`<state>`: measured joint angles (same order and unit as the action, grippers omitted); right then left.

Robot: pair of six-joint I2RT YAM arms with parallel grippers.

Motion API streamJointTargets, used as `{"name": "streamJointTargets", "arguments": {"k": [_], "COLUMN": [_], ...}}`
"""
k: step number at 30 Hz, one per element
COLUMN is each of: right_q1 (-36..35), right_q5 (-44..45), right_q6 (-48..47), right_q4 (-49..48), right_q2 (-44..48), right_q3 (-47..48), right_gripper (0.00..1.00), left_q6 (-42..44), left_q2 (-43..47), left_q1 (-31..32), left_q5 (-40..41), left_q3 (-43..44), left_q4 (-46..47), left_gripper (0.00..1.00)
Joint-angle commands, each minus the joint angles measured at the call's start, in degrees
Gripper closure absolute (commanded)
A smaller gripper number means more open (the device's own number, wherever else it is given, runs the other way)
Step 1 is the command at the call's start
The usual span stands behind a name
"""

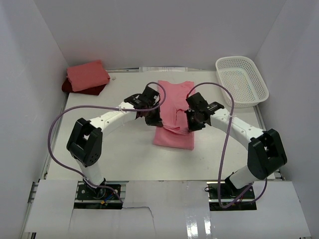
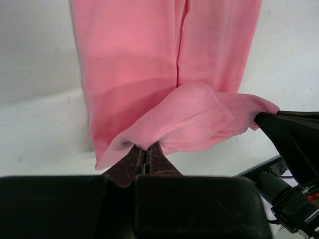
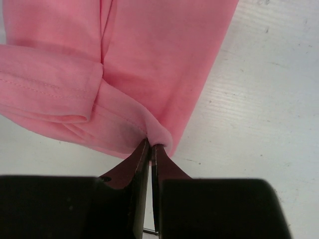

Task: Fold and stack the t-shirts
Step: Fold the folded rectangular tshirt in 1/3 of the way

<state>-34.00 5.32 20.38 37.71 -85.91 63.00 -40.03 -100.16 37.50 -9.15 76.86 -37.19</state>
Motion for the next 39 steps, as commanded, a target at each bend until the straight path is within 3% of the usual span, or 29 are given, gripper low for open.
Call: {"name": "streamJointTargets", "arguments": {"k": [1, 39], "right_q1": [0.95, 8.69], "right_q5": [1.09, 1.44], "right_q6": [-2.63, -9.74], "right_q4": [-1.06, -1.06], "right_q2": [-1.80, -16.66], "right_q3": [3.61, 20.40], "right_gripper": [0.92, 0.92], "left_q6": [1.45, 4.08], "left_q2": [-0.30, -17.52], "left_q1": [-1.37, -5.59], "left_q5": [2.20, 0.89], "left_q3": [3.73, 22.45], "left_q4": [-0.43, -1.75], "left_gripper": [1.00, 1.00]}}
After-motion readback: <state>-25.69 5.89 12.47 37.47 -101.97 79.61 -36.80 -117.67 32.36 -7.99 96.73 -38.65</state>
